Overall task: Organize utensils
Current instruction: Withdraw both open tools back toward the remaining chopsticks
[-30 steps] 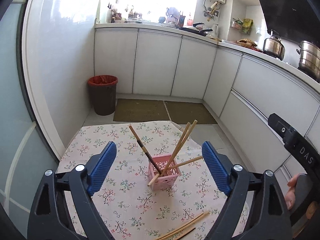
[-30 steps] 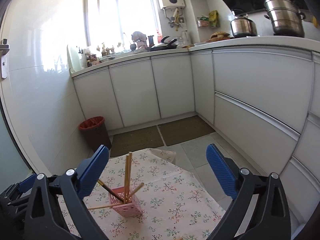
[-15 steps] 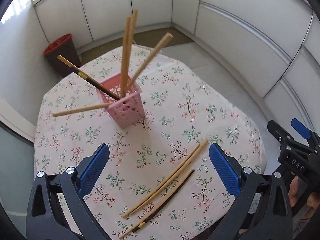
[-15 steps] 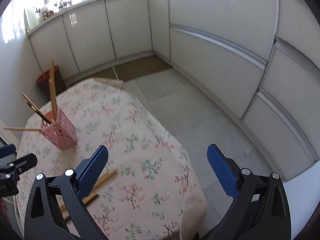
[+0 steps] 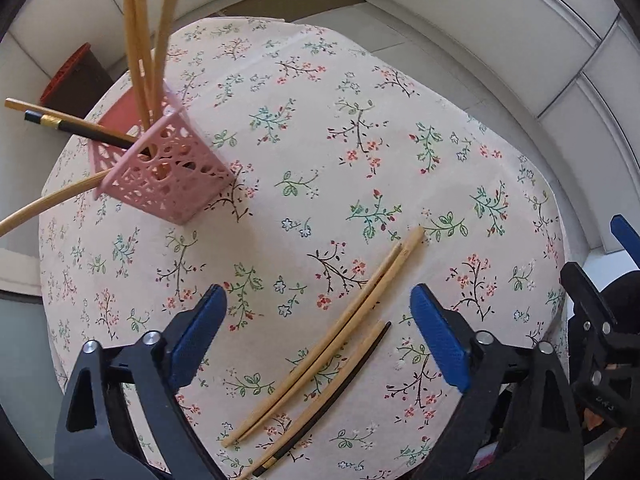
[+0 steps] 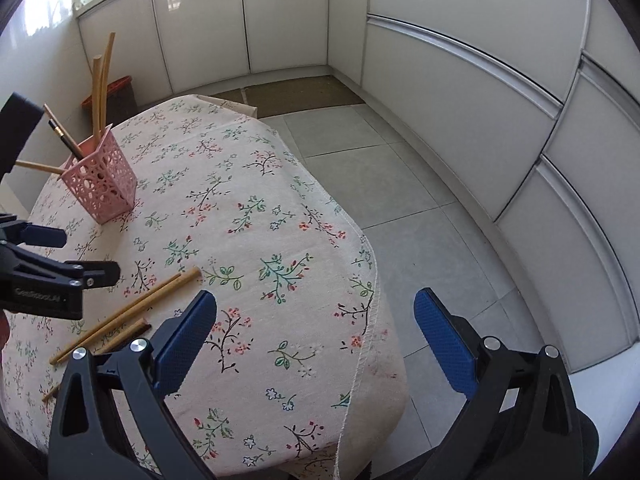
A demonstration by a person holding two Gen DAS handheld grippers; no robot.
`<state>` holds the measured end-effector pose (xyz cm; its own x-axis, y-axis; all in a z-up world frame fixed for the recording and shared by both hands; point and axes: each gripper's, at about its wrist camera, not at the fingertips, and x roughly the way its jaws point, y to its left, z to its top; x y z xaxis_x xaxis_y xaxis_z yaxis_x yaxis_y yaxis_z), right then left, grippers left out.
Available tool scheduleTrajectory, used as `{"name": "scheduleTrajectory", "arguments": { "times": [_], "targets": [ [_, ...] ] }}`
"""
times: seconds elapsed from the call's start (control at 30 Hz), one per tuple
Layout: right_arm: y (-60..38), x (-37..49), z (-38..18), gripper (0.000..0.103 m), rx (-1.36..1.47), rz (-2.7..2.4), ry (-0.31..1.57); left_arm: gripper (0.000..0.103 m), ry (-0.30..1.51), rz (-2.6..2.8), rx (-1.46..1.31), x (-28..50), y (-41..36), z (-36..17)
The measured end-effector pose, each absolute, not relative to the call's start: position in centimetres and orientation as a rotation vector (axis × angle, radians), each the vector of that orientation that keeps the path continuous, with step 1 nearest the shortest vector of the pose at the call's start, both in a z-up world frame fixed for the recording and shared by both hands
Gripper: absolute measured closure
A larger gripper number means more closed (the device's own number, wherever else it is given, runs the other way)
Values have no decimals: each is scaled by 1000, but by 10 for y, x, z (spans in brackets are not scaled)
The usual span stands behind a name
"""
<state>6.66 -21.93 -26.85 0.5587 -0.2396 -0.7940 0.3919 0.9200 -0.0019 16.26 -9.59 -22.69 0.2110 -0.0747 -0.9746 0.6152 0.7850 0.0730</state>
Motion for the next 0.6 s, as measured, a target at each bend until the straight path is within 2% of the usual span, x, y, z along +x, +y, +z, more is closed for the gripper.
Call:
{"name": "scheduleTrajectory", "arguments": {
  "times": [0.03, 0.1, 0.17, 0.6],
  "targets": [
    [-218, 66, -270, 7, 176, -370, 912, 27, 1296, -514, 519, 164, -99, -231],
    [-217, 67, -273, 7, 172, -361, 932, 42, 1336, -522, 519, 167, -105, -238],
    [-218, 67, -276, 7, 179, -356, 940, 47, 1351, -524, 532, 169, -111, -242],
    [-230, 67, -289, 7, 261, -347, 996, 47, 1392, -511, 540, 181, -114, -259]
  ]
}}
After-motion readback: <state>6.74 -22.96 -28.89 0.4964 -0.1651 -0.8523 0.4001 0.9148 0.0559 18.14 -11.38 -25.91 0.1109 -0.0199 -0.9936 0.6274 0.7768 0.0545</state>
